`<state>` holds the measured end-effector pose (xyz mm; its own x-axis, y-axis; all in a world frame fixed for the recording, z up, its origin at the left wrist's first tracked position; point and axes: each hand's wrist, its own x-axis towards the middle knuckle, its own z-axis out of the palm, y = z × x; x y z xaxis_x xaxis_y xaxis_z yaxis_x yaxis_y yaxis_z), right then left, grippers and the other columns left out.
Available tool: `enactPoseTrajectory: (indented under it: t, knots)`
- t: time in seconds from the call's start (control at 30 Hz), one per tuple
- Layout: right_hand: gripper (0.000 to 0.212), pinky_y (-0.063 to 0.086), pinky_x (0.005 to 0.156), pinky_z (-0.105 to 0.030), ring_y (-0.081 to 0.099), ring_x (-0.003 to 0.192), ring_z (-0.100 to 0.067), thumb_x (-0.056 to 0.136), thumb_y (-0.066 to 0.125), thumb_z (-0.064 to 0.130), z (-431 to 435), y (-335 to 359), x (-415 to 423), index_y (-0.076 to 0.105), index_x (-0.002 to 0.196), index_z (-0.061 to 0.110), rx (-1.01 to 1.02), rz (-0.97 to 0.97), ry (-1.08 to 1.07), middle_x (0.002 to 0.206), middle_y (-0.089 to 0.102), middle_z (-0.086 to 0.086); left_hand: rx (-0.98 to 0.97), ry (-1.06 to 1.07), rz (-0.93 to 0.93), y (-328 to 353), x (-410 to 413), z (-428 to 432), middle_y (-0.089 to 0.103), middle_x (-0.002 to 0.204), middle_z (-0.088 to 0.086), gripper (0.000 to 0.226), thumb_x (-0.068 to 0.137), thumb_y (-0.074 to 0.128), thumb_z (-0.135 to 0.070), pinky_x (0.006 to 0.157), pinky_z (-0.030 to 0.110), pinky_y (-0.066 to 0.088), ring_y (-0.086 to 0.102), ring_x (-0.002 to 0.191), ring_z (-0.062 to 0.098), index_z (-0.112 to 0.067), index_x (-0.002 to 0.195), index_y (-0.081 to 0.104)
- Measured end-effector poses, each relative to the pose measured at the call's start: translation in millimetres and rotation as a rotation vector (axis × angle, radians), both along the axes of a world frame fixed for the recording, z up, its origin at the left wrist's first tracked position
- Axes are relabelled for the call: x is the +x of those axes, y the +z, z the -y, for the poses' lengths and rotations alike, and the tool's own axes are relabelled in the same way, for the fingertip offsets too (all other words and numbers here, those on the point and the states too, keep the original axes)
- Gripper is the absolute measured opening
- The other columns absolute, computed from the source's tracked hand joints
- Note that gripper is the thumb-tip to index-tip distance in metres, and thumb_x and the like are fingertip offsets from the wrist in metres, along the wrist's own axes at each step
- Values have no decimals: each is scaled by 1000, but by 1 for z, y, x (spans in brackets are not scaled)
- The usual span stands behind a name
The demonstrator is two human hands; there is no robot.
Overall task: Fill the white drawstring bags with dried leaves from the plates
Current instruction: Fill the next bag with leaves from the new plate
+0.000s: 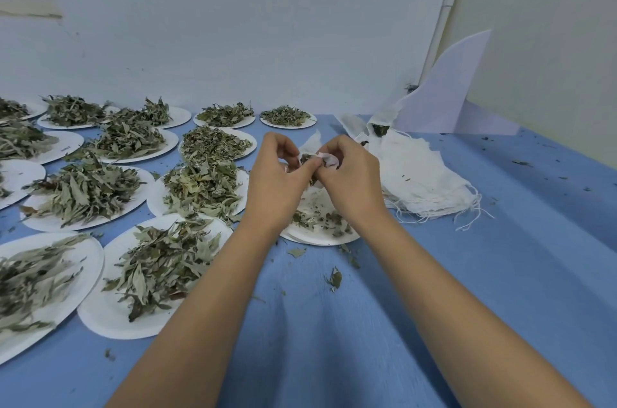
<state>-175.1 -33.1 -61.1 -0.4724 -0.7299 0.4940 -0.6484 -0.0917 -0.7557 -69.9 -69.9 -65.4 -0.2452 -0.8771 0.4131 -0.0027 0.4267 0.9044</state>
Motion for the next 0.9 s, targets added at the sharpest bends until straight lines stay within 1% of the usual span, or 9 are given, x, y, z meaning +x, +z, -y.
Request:
enactPoseTrajectory:
  t: [0.13,0.2,0.27,0.43,0.5,0.57,0.7,0.8,0.9]
  knots:
    - [18,49,70,-19,58,83,-11,77,64,4,-1,3,5,62,90,16,-1,-27,144,94,61,1,73,56,10,-1,5,7,53,96,-5,35,80,75,-24,69,25,50,59,78,11,-26,102,48]
    - [26,50,72,-15,58,85,-2,78,64,2,-3,5,5,64,92,24,16,30,221,100,61,4,92,79,53,-1,9,11,54,114,0,41,80,75,-25,84,35,53,61,96,18,-25,114,52]
    - [36,49,73,-11,56,85,5,79,60,-2,-5,7,5,64,90,33,28,86,272,101,62,10,70,105,81,-1,12,13,58,118,1,33,81,74,-24,90,40,52,62,101,20,-25,111,60]
    - [43,54,83,-29,62,86,-17,75,56,-10,-8,10,9,70,94,26,22,157,333,104,66,6,39,252,80,2,10,11,65,96,0,16,79,74,-20,76,31,52,62,88,18,-20,90,62]
    - [46,55,81,-31,59,78,-16,72,54,-12,-9,11,10,70,94,24,22,184,403,99,66,5,28,331,127,1,10,14,62,99,2,18,78,71,-17,65,14,41,57,86,14,-18,91,59]
    - [46,54,79,-30,56,74,-14,72,54,-12,-9,11,10,70,91,27,31,189,428,93,64,5,39,362,144,1,11,16,60,101,3,20,77,70,-13,57,11,36,53,84,12,-17,93,58]
    - [21,47,68,-15,57,78,-17,79,63,4,-4,4,8,69,90,21,8,148,229,93,63,-5,57,229,101,2,9,11,61,94,-7,20,78,73,-17,67,13,45,61,90,14,-20,94,60]
    - [12,44,60,-14,56,71,-10,81,65,9,-1,1,2,65,88,18,0,197,141,82,61,-2,165,65,27,5,9,9,66,101,-8,26,78,75,-17,84,29,54,65,95,15,-22,101,64]
    - [10,45,57,-16,55,62,-4,80,69,14,-1,0,-1,64,81,22,-1,228,124,70,58,7,195,42,15,5,10,11,66,100,-10,28,80,74,-13,80,21,52,64,93,6,-20,106,68]
